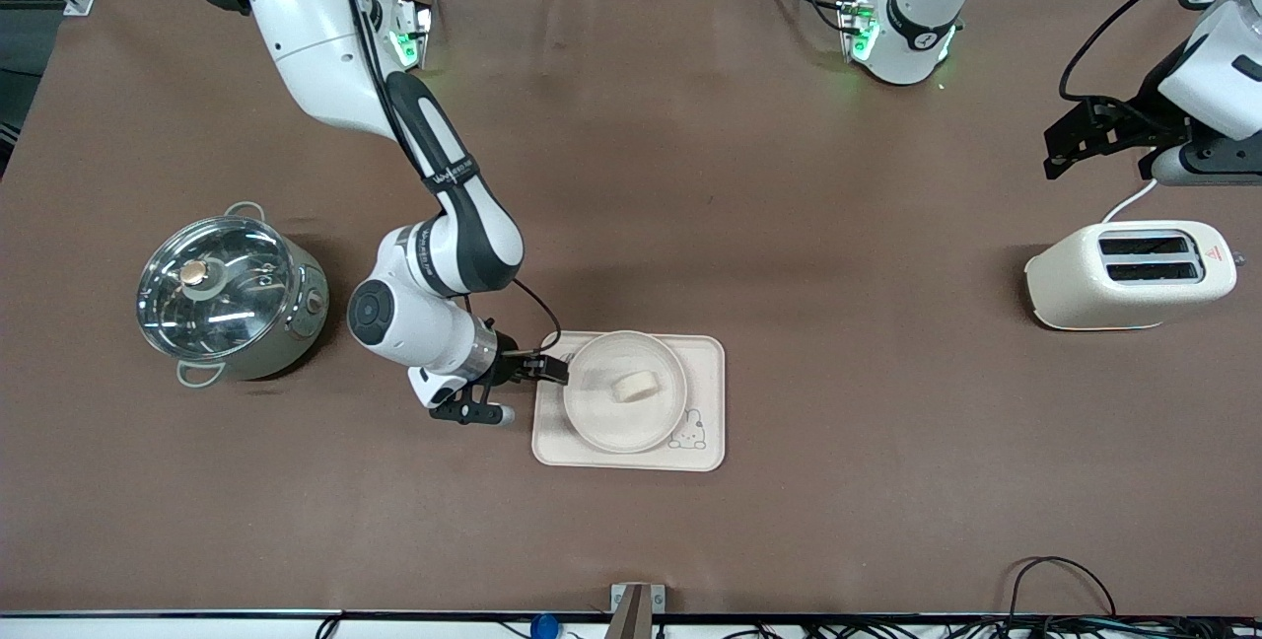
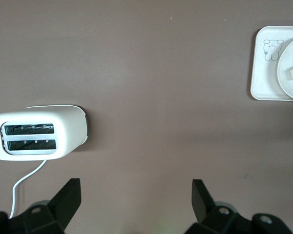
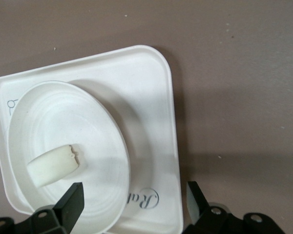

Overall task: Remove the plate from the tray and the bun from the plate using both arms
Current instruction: 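Reach the right gripper down to the rim of the white plate, then grip the plate rim and lift the plate with bun off the tray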

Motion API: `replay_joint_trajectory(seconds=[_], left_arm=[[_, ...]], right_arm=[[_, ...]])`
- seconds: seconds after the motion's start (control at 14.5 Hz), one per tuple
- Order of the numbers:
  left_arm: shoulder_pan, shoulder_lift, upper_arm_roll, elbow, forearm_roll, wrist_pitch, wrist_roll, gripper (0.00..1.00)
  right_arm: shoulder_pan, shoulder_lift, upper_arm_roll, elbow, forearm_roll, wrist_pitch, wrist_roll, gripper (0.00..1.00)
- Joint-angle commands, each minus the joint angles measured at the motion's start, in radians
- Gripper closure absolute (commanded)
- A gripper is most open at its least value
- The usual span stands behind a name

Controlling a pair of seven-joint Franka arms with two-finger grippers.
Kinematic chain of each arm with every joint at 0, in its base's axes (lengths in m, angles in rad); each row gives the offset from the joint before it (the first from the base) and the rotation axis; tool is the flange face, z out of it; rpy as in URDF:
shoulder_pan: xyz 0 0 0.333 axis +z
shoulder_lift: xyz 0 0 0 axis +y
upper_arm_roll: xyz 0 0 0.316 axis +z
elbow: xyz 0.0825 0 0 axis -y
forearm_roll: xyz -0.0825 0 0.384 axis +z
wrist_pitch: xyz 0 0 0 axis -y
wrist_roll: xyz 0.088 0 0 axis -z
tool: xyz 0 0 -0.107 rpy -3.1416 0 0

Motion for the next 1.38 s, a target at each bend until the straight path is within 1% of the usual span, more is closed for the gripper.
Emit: replay_joint_trajectory(seconds=[0.0, 0.07, 0.14, 0.28, 0.34, 0.41, 0.62, 0.76, 0.97, 1.1, 1.31], left_arm=[[0.002, 0.003, 0.001, 0.010, 0.000, -0.004, 0.012, 0.00], [0.002, 0.003, 0.001, 0.009, 0.000, -0.004, 0.012, 0.00], [0.002, 0.004, 0.001, 0.008, 0.002, -0.004, 0.012, 0.00], [0.002, 0.007, 0.001, 0.008, 0.002, -0.006, 0.012, 0.00], [0.002, 0.007, 0.001, 0.008, 0.002, -0.004, 0.012, 0.00], [0.000, 0.007, 0.001, 0.008, 0.002, -0.006, 0.012, 0.00], [0.000, 0.009, 0.001, 0.008, 0.002, -0.006, 0.012, 0.00], [-0.001, 0.009, 0.001, 0.008, 0.002, -0.006, 0.012, 0.00], [-0.003, 0.010, 0.000, 0.012, 0.002, -0.006, 0.012, 0.00], [-0.006, 0.015, 0.000, 0.015, 0.000, -0.006, 0.001, 0.00], [-0.007, 0.016, -0.005, 0.012, -0.003, -0.006, -0.004, 0.00]], right_arm=[[0.038, 0.054, -0.006, 0.046, 0.026, 0.049, 0.010, 0.29], [0.044, 0.068, -0.006, 0.059, 0.026, 0.051, 0.008, 0.45], [0.051, 0.074, -0.006, 0.062, 0.026, 0.061, 0.008, 0.63], [0.068, 0.091, -0.006, 0.060, 0.026, 0.106, 0.006, 0.64], [0.073, 0.102, -0.006, 0.060, 0.026, 0.118, 0.003, 0.77], [0.076, 0.103, -0.006, 0.060, 0.026, 0.129, 0.003, 0.99], [0.059, 0.097, -0.002, 0.062, 0.031, 0.129, -0.006, 1.00], [0.052, 0.076, 0.003, 0.057, 0.028, 0.118, -0.009, 1.00], [0.052, -0.039, 0.004, -0.010, 0.026, 0.030, -0.033, 1.00], [0.077, -0.137, 0.004, -0.132, 0.026, 0.040, -0.039, 1.00], [0.119, -0.314, 0.007, -0.379, 0.026, 0.100, -0.050, 1.00]])
